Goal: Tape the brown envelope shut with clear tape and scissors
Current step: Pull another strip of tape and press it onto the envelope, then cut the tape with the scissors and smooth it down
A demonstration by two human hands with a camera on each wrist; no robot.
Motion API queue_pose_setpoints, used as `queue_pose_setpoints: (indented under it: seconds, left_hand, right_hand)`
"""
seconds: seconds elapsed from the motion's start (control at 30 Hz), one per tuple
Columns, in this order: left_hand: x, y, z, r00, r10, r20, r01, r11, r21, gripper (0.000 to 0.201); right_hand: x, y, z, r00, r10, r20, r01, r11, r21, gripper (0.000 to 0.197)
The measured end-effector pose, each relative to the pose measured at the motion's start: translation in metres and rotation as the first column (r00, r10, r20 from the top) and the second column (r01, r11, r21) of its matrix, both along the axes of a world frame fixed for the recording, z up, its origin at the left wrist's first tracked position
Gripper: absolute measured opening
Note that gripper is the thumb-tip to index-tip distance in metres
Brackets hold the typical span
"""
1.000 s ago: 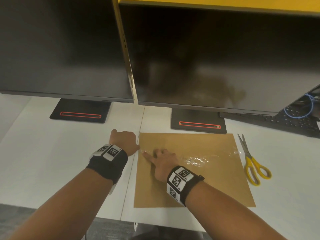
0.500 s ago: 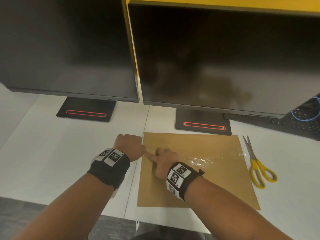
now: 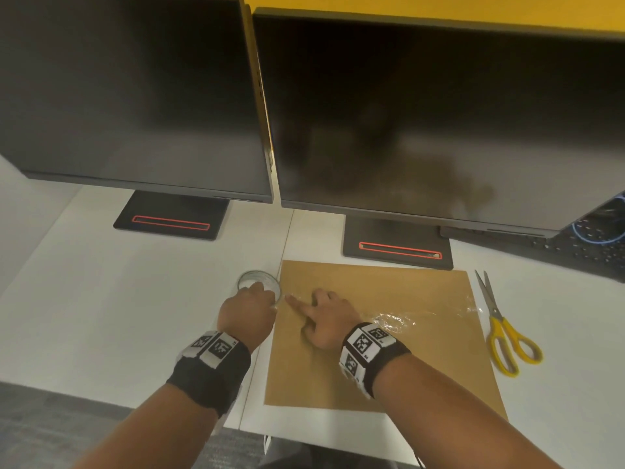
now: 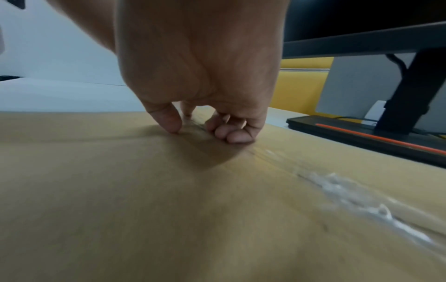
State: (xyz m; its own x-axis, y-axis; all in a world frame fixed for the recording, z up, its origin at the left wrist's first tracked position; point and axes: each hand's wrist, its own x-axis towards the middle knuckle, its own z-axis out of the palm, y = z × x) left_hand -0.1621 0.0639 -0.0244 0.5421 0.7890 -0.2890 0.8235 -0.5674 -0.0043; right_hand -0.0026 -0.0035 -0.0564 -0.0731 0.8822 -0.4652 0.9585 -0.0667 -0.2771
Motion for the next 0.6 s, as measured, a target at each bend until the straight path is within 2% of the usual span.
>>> queue_pose_setpoints:
  seconds: [0.17,0.3,0.37,0.43,0.5,0.6]
  left_hand:
    - [-0.002,0.000,-0.013,0.991,0.126,0.035,-0.123,0.989,-0.085,0.022]
    - [0.002,-0.003,-0.014,0.986,0.164,-0.042,-0.164,0.986,0.006,0.031]
    - [0.011,-0.008,-0.008,0.980,0.191,0.057,-0.194,0.979,0.057,0.042]
    - [0.029,-0.017,-0.004,0.981,0.075,0.181,-0.093,0.991,0.092,0.049]
    - [0.053,-0.031,0.000,0.964,-0.129,0.231,0.100,0.986,0.132,0.049]
    - [0.094,-0.063,0.004,0.925,-0.261,0.276,0.283,0.958,-0.041,0.051]
  right_hand:
    - [0.003,-0.009,-0.005,0.996,-0.052,-0.068,0.057,0.995,0.079,0.066]
    - [0.011,-0.015,-0.004,0.985,-0.085,-0.150,0.099,0.991,0.092,0.062]
    - [0.019,-0.020,-0.003,0.950,-0.161,-0.267,0.200,0.972,0.126,0.053]
    - [0.033,-0.029,-0.002,0.893,-0.262,-0.366,0.340,0.926,0.164,0.045]
    - [0.055,-0.039,-0.003,0.855,-0.357,-0.377,0.451,0.871,0.198,0.038]
    - [0.095,-0.061,0.000,0.856,-0.437,-0.275,0.498,0.841,0.212,0.035]
